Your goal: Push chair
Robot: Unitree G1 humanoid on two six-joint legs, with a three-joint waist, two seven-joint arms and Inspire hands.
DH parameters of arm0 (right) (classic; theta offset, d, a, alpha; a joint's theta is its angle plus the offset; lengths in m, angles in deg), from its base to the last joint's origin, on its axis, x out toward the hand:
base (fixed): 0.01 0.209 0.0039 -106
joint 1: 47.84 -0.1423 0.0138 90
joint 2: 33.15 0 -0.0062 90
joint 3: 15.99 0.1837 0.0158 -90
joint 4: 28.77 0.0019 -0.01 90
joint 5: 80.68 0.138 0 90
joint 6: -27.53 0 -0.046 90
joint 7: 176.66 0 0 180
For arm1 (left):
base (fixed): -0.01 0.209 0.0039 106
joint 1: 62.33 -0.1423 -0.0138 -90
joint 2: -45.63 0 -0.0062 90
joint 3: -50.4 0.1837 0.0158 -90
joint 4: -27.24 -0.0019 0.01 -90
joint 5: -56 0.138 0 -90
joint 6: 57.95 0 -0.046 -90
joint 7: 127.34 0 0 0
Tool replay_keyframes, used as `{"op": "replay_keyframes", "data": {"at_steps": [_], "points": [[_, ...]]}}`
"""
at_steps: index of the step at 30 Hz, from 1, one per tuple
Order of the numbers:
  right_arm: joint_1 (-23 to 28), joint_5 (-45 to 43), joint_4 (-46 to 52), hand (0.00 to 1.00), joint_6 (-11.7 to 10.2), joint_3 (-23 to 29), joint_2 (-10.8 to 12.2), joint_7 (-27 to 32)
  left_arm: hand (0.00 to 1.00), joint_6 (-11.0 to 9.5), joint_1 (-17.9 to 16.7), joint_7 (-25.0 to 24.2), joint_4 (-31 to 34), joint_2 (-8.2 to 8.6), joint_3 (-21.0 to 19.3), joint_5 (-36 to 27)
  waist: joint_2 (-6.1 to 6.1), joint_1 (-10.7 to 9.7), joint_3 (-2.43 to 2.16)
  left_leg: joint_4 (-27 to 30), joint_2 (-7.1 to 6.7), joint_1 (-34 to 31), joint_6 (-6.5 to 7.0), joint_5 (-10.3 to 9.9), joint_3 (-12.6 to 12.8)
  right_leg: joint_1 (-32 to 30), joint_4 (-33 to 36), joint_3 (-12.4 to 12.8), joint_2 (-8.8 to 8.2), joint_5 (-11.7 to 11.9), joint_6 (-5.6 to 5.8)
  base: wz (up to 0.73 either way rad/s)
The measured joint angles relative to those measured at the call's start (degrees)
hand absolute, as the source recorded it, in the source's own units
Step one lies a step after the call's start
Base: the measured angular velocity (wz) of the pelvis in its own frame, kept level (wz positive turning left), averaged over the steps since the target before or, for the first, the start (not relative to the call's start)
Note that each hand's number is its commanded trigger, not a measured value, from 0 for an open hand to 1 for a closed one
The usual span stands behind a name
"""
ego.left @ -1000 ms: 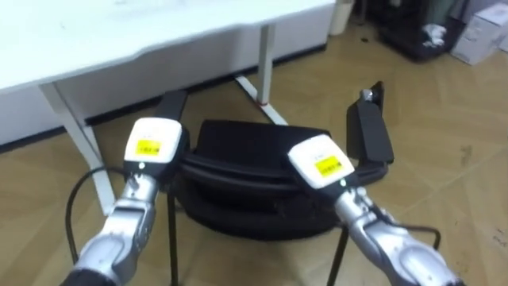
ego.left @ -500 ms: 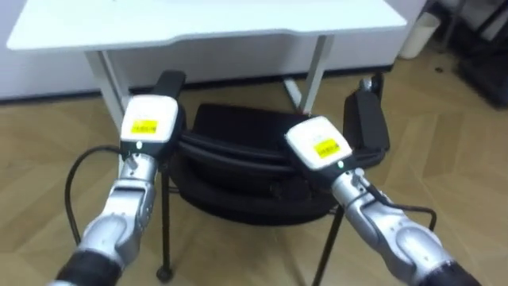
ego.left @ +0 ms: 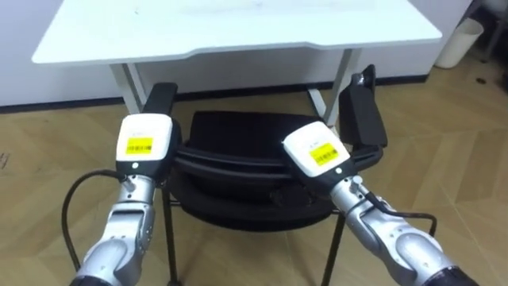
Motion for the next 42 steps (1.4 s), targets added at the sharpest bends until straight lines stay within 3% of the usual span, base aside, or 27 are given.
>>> {"op": "replay_keyframes", "data": {"at_steps": [3,4,6,7,9,10,11,12,13,14,16,18,21,23,25,26,27,28,30,32,36,37,38,39,40,41,42], "points": [[-0.41,0.59,0.44,1.0,0.21,0.2,0.0,0.3,1.0,0.56,0.42,-0.18,1.31,-0.55,-0.53,0.38,-0.42,0.8,0.08,-0.01,-1.89,0.29,1.12,0.61,0.62,0.8,-0.14,0.47,-0.04,-0.66,1.23,-0.09],[-0.41,1.15,0.21,1.0,0.45,0.23,0.32,0.64,1.0,0.57,0.91,-0.28,1.44,-0.73,-0.59,1.09,-1.15,1.14,0.11,0.27,-2.44,0.69,3.99,0.13,1.25,1.48,-0.14,0.54,-0.43,-1.02,1.9,0.07],[-0.43,1.68,0.49,1.0,0.89,0.56,0.48,1.26,1.0,1.08,2.08,-0.52,2.11,-0.77,-0.44,1.23,-2.37,1.2,0.43,1.15,-4.05,0.91,5.2,-1.48,2.18,1.83,1.17,1.09,-1.67,-1.28,2.38,0.13],[-0.59,2.11,0.69,1.0,1.16,0.69,0.37,1.46,1.0,1.43,2.71,-0.66,2.15,-0.8,-0.07,1.21,-2.97,1.23,0.98,1.46,-4.57,1.52,5.96,-2.52,2.86,1.56,4.0,2.32,-3.02,-1.44,2.68,0.17],[-1.15,2.75,0.11,1.0,1.27,0.7,0.07,1.97,1.0,1.53,3.73,-0.94,1.29,-0.89,1.0,1.07,-2.94,1.13,1.41,3.02,-5.49,2.65,7.19,-4.57,3.65,-0.61,12.18,3.84,-5.78,-1.09,3.31,0.09],[-1.91,3.09,-1.68,1.0,1.24,0.66,0.28,2.55,1.0,1.53,4.89,-0.96,0.49,-0.81,1.39,1.05,-2.59,1.13,1.71,4.44,-5.32,3.63,7.8,-6.43,3.58,-2.45,18.38,4.06,-7.37,1.02,4.41,-0.1],[-2.85,3.11,-3.42,1.0,1.19,0.6,0.95,3.25,1.0,1.55,5.77,-0.9,-0.81,-0.8,1.76,1.0,-1.69,1.03,2.11,5.9,-4.65,4.62,7.98,-8.79,3.14,-3.95,24.07,5.14,-7.96,4.4,4.29,-0.13],[-3.2,3.08,-4.59,1.0,1.18,0.6,1.35,3.62,1.0,1.49,6.15,-0.82,-1.72,-0.7,1.91,0.96,-1.15,1.02,2.52,6.39,-4.47,5.44,8.34,-9.77,2.69,-4.92,26.49,5.78,-8.12,6.39,4.12,-0.16],[-3.43,2.82,-6.01,1.0,1.18,0.62,2.04,4.23,1.0,1.21,7.08,-0.79,-3.0,-0.46,1.97,0.97,-0.53,1.21,2.53,6.87,-4.05,6.56,8.82,-11.38,2.63,-6.91,31.34,7.18,-8.89,8.22,4.4,-0.14],[-3.44,2.61,-6.48,1.0,1.28,0.68,2.6,4.5,1.0,0.99,7.04,-0.66,-3.5,-0.46,1.92,0.96,0.03,1.22,2.48,7.47,-3.63,7.2,8.77,-12.82,2.63,-9.49,35.14,7.53,-10.16,7.6,4.78,-0.13],[-3.18,2.6,-6.68,1.0,1.37,0.51,3.02,5.11,1.0,0.11,7.58,-0.52,-3.65,-0.89,1.94,0.45,0.82,1.48,2.36,8.06,-2.55,8.17,8.87,-14.2,2.59,-13.82,36.47,8.38,-11.1,6.4,4.84,-0.13],[-2.83,2.41,-6.91,1.0,1.51,0.49,3.98,5.13,1.0,-0.42,7.51,-0.33,-4.35,-1.13,1.62,0.57,1.14,1.89,2.44,8.21,-1.63,10.1,8.44,-15.5,2.58,-17.39,32.67,9.23,-11.0,5.62,4.68,-0.11],[-1.47,2.46,-7.36,1.0,1.61,0.31,5.26,5.02,1.0,-1.28,6.97,-0.48,-5.26,-1.59,1.6,1.12,1.22,1.85,2.23,8.32,-0.66,13.32,7.65,-18.11,2.28,-20.47,16.17,10.28,-9.19,7.51,4.52,0.1],[-0.38,2.47,-6.91,1.0,1.48,0.23,5.48,4.97,1.0,-1.29,6.07,-0.59,-4.75,-1.68,1.61,1.17,1.02,1.7,1.86,8.4,-0.44,15.64,6.47,-20.11,0.68,-20.89,2.14,11.93,-7.22,13.63,4.3,0.28],[-0.05,2.23,-6.69,1.0,1.24,0.2,5.46,4.43,1.0,-1.28,5.19,-0.64,-4.55,-1.7,1.55,1.12,1.21,0.98,1.75,8.47,-0.2,17.64,5.31,-21.38,-0.4,-20.08,-3.88,12.02,-6.39,17.13,4.02,0.35],[0.0,1.82,-6.67,1.0,1.08,0.18,5.39,3.6,1.0,-1.2,4.33,-0.57,-4.47,-1.5,1.45,1.1,1.45,-0.13,0.84,8.14,0.21,18.7,4.58,-22.08,-1.8,-18.8,-5.09,12.08,-5.76,18.85,3.55,0.39],[-0.02,1.81,-6.49,1.0,0.9,0.18,5.28,3.59,1.0,-1.18,4.11,-0.57,-4.22,-1.46,1.23,1.18,1.74,-0.33,0.88,8.05,0.21,19.11,4.28,-22.44,-2.07,-18.31,-5.39,12.35,-5.53,20.78,3.15,0.36],[-0.16,1.82,-5.89,1.0,0.81,0.2,4.98,3.31,1.0,-1.18,4.1,-0.55,-4.12,-1.18,0.71,1.16,1.6,-0.36,0.73,8.1,0.57,19.99,3.44,-23.14,-2.59,-17.9,-4.71,13.39,-4.62,22.76,1.86,0.24],[-0.4,1.88,-4.73,1.0,0.11,0.17,4.7,2.52,1.0,-1.15,4.2,-0.73,-3.72,-1.24,-0.15,1.18,1.69,-0.72,0.65,7.45,1.59,21.39,2.0,-24.08,-3.34,-17.49,-2.78,13.4,-3.59,23.72,1.36,0.23],[1.7,2.12,-0.03,1.0,-1.92,-0.44,2.5,0.4,1.0,-1.06,-0.06,0.16,0.82,-1.9,-1.36,1.68,2.66,-0.87,0.45,6.95,3.93,22.92,0.19,-25.18,-3.96,-16.76,-1.17,12.12,-1.29,20.9,0.22,0.1],[2.18,1.6,2.23,1.0,-1.72,-0.56,3.03,-2.44,1.0,-1.06,-1.37,-0.19,1.88,-2.34,-2.65,1.56,3.62,-1.25,0.53,9.98,6.98,23.3,-2.18,-27.3,-4.21,-16.89,2.17,13.34,1.86,16.48,-1.0,-0.02],[1.98,1.62,1.76,1.0,-1.58,-0.35,3.28,-2.54,1.0,-1.11,-0.81,-0.34,1.27,-2.19,-2.62,1.61,3.56,-1.48,0.62,14.44,7.96,21.83,-2.53,-27.71,-4.03,-17.03,3.38,14.25,3.09,15.18,-1.37,0.25],[1.82,1.67,0.67,1.0,-1.54,-0.03,3.4,-2.25,1.0,-1.09,0.21,-0.72,0.18,-1.69,-2.27,1.81,2.93,-2.13,0.78,22.05,8.38,18.55,-2.01,-26.48,-4.29,-17.0,4.43,15.3,3.65,14.57,-1.74,0.3],[1.84,1.69,0.05,1.0,-1.54,0.08,3.39,-2.12,1.0,-0.98,0.44,-0.93,-0.31,-1.29,-1.97,1.88,2.85,-2.25,0.75,25.74,8.63,16.95,-1.89,-25.33,-4.55,-16.94,4.62,15.98,4.14,14.37,-2.07,0.23],[1.98,1.72,-1.33,1.0,-1.56,0.09,3.39,-1.61,1.0,-0.32,0.18,-1.1,-0.99,-0.68,-1.16,1.86,2.94,-2.35,0.74,31.51,8.91,14.59,-1.67,-22.4,-5.12,-15.85,4.57,17.07,4.79,14.27,-2.16,-0.04],[2.39,1.68,-2.39,1.0,-1.63,0.09,3.37,-1.52,1.0,0.22,-0.46,-1.05,-1.74,0.08,-0.41,1.74,3.13,-2.28,0.7,34.75,8.93,13.52,-1.36,-19.7,-5.86,-14.35,3.51,17.4,5.18,14.25,-2.12,-0.11],[2.54,1.68,-2.84,1.0,-1.65,0.09,3.34,-1.49,1.0,0.27,-0.75,-1.06,-1.98,0.39,-0.21,1.68,3.39,-2.33,0.61,35.37,8.95,13.39,-1.26,-18.72,-6.12,-13.55,2.72,17.29,5.26,14.24,-2.11,-0.06]]}}
